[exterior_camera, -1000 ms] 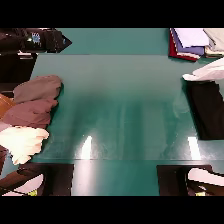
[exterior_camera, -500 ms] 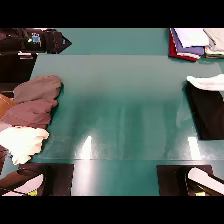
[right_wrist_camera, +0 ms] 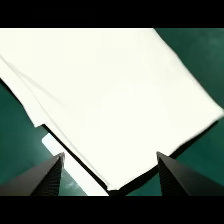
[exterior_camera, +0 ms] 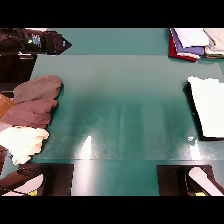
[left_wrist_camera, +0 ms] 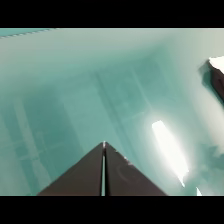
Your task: Fold the shirts.
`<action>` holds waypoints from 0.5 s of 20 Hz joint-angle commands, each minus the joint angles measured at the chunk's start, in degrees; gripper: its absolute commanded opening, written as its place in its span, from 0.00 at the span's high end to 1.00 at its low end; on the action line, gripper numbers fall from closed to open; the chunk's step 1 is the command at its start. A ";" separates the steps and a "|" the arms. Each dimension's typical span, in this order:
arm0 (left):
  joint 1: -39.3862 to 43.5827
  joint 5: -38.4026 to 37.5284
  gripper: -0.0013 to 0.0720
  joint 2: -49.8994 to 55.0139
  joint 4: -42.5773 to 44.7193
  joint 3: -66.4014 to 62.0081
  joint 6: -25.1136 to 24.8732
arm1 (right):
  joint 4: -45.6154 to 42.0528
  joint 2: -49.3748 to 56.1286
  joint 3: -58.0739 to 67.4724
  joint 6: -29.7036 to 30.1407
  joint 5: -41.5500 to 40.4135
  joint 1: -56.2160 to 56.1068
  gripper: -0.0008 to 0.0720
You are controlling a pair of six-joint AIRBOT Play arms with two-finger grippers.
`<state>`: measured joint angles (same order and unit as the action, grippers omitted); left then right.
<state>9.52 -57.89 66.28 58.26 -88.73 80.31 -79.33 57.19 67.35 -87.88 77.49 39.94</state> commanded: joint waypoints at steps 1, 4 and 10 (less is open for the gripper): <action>0.02 -0.04 0.95 0.02 0.04 0.00 0.02 | -0.42 -2.91 -1.55 0.35 0.17 -0.76 0.09; 0.02 0.31 0.95 0.00 0.09 -0.02 0.00 | 5.18 -4.39 0.15 0.37 -0.07 -10.29 0.09; 0.02 0.39 0.95 -0.04 -0.02 -0.02 0.22 | 7.52 -1.42 3.10 0.37 -2.10 -39.12 0.36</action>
<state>9.52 -57.63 66.28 58.30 -88.73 80.38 -72.60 54.52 69.19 -87.50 76.38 12.78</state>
